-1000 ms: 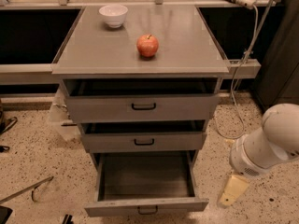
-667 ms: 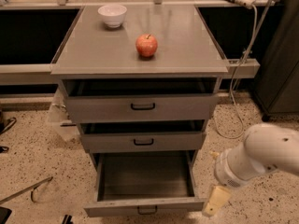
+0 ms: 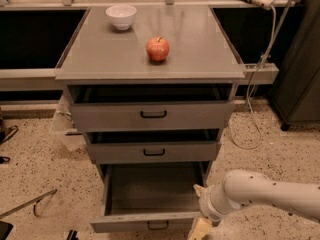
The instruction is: Close bottom drawer
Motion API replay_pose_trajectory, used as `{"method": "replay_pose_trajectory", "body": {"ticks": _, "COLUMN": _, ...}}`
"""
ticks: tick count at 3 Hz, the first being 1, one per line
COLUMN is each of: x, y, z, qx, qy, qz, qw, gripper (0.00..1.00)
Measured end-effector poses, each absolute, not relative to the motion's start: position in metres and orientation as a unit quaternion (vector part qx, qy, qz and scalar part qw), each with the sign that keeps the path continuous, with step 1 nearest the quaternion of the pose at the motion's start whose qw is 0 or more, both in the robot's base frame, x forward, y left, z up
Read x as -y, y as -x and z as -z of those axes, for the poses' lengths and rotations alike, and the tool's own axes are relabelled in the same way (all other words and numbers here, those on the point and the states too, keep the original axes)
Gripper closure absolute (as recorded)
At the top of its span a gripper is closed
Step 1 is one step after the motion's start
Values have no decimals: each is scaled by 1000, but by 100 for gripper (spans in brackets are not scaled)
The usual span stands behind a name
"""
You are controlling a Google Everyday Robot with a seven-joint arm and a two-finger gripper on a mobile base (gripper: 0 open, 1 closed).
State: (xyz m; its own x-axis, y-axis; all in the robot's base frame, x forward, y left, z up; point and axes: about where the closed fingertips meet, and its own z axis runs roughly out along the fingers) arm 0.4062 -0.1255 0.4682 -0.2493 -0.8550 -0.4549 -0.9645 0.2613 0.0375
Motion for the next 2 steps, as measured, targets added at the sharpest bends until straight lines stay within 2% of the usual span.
{"method": "replay_pose_trajectory", "body": {"ticks": 1, "x": 112, "y": -399, "z": -396, "qx": -790, "qy": 559, "qz": -188, "qw": 168, "gripper": 0}}
{"method": "replay_pose_trajectory", "body": {"ticks": 2, "x": 112, "y": -399, "z": -396, "qx": -790, "qy": 559, "qz": -188, "qw": 168, "gripper": 0}}
